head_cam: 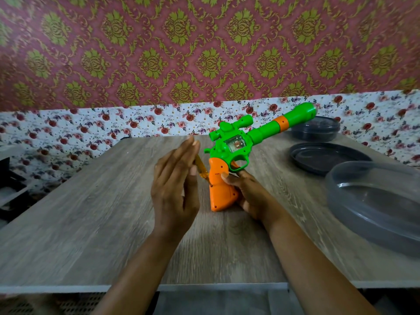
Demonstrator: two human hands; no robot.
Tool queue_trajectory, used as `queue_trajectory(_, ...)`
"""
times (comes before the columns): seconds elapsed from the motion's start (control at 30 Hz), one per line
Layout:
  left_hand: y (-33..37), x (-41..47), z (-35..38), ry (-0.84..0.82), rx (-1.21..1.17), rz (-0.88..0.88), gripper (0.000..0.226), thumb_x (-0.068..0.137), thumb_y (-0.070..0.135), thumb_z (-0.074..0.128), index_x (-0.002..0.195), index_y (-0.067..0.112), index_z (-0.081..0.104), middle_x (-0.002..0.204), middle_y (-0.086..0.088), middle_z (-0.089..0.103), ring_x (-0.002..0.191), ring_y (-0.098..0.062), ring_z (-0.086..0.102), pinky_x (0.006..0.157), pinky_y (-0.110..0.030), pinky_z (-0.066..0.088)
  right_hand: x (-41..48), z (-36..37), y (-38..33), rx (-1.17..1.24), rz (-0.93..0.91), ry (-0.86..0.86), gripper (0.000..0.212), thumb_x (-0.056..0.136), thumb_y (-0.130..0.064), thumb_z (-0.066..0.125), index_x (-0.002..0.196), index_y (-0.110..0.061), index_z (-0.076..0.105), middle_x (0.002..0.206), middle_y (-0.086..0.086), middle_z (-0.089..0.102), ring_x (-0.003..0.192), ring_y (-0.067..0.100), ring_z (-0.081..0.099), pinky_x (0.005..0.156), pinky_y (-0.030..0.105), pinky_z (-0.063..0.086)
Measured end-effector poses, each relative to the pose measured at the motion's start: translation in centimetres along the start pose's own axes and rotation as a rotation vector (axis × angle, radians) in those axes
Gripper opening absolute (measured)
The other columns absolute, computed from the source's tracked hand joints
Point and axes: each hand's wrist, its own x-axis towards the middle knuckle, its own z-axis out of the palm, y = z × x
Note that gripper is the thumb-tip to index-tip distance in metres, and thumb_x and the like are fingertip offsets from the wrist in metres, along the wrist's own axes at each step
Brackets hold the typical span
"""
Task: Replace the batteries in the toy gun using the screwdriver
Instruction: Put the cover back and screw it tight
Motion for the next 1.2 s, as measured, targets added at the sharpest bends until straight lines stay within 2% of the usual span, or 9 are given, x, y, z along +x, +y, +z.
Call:
queue_trajectory(0.2, -0.26, 0.04, -0.12, 0.063, 0.018, 0.019, 0.016, 0.094, 0.014, 0.050, 0.108, 0.014, 0.057, 0.103, 0.000, 0.054, 0.097, -0.010, 0.049, 0.079, -0.025, 0.038, -0.26, 0.13, -0.12, 0.008, -0.006, -0.006, 0.033, 0.091, -0.006, 0.050, 0.121, -0.020, 0.050, 0.101, -0.002, 0.065, 0.088, 0.012, 0.063, 0.064, 0.026, 0.058)
queue_trajectory(0.4, 0.10, -0.12, 0.13, 0.019, 0.027, 0.008, 0.033, 0.091, 0.000, 0.042, 0.120, 0.004, 0.056, 0.117, 0.002, 0.058, 0.104, -0.014, 0.052, 0.083, -0.034, 0.044, -0.45, 0.23, -0.25, 0.009, -0.005, -0.007, 0.030, 0.092, -0.006, 0.050, 0.117, -0.021, 0.051, 0.099, -0.003, 0.065, 0.087, 0.011, 0.063, 0.064, 0.026, 0.058)
queue_trajectory(0.53, -0.08, 0.01, -0.06, 0.026, 0.048, 0.049, 0.027, 0.092, 0.013, 0.048, 0.115, 0.007, 0.058, 0.118, -0.004, 0.060, 0.110, -0.015, 0.052, 0.093, -0.022, 0.035, -0.46, 0.24, -0.28, -0.002, -0.005, -0.009, 0.035, 0.091, -0.008, 0.051, 0.124, -0.020, 0.049, 0.104, -0.002, 0.065, 0.091, 0.012, 0.063, 0.069, 0.029, 0.057)
queue_trajectory(0.6, -0.18, 0.01, -0.14, 0.050, 0.054, 0.037, 0.021, 0.091, 0.018, 0.052, 0.110, 0.012, 0.057, 0.108, -0.001, 0.056, 0.100, -0.016, 0.051, 0.086, -0.020, 0.034, -0.52, 0.30, -0.30, 0.005, -0.013, -0.015, 0.035, 0.092, -0.006, 0.050, 0.124, -0.019, 0.049, 0.104, -0.001, 0.064, 0.091, 0.012, 0.063, 0.067, 0.028, 0.057)
queue_trajectory(0.7, -0.14, -0.14, -0.04, 0.045, 0.047, 0.042, 0.016, 0.091, 0.012, 0.050, 0.107, 0.013, 0.054, 0.103, -0.002, 0.057, 0.095, -0.017, 0.051, 0.077, -0.029, 0.039, -0.61, 0.40, -0.34, 0.016, -0.018, -0.022, 0.032, 0.092, -0.005, 0.049, 0.121, -0.019, 0.049, 0.102, -0.001, 0.064, 0.089, 0.012, 0.062, 0.065, 0.026, 0.057)
queue_trajectory(0.83, 0.13, -0.12, 0.12, -0.001, 0.030, 0.004, 0.029, 0.094, 0.009, 0.039, 0.121, 0.010, 0.050, 0.119, -0.002, 0.058, 0.104, -0.013, 0.052, 0.082, -0.030, 0.041, -0.59, 0.39, -0.34, 0.004, -0.012, -0.018, 0.032, 0.092, -0.006, 0.049, 0.121, -0.020, 0.049, 0.102, -0.002, 0.064, 0.090, 0.012, 0.062, 0.066, 0.027, 0.056)
queue_trajectory(0.97, 0.05, 0.00, 0.10, -0.021, 0.048, 0.033, 0.030, 0.093, 0.010, 0.043, 0.121, 0.011, 0.052, 0.129, -0.005, 0.053, 0.117, -0.015, 0.050, 0.092, -0.028, 0.037, -0.56, 0.39, -0.35, -0.002, -0.008, -0.018, 0.031, 0.092, -0.006, 0.049, 0.119, -0.020, 0.050, 0.102, -0.002, 0.064, 0.089, 0.011, 0.062, 0.066, 0.026, 0.057)
queue_trajectory(1.13, -0.22, -0.20, -0.09, 0.042, 0.043, 0.010, 0.020, 0.094, 0.015, 0.048, 0.113, 0.017, 0.055, 0.106, 0.000, 0.050, 0.097, -0.014, 0.047, 0.075, -0.033, 0.042, -0.45, 0.41, -0.23, -0.010, -0.012, -0.022, 0.033, 0.092, -0.006, 0.049, 0.123, -0.017, 0.050, 0.101, 0.000, 0.065, 0.088, 0.011, 0.063, 0.064, 0.026, 0.058)
queue_trajectory(1.2, -0.18, -0.20, -0.04, 0.030, 0.041, 0.006, 0.023, 0.095, 0.015, 0.046, 0.117, 0.015, 0.051, 0.108, 0.005, 0.056, 0.096, -0.016, 0.051, 0.075, -0.034, 0.043, -0.40, 0.39, -0.21, -0.014, -0.012, -0.019, 0.033, 0.092, -0.006, 0.049, 0.122, -0.017, 0.050, 0.101, -0.001, 0.065, 0.087, 0.011, 0.063, 0.064, 0.026, 0.058)
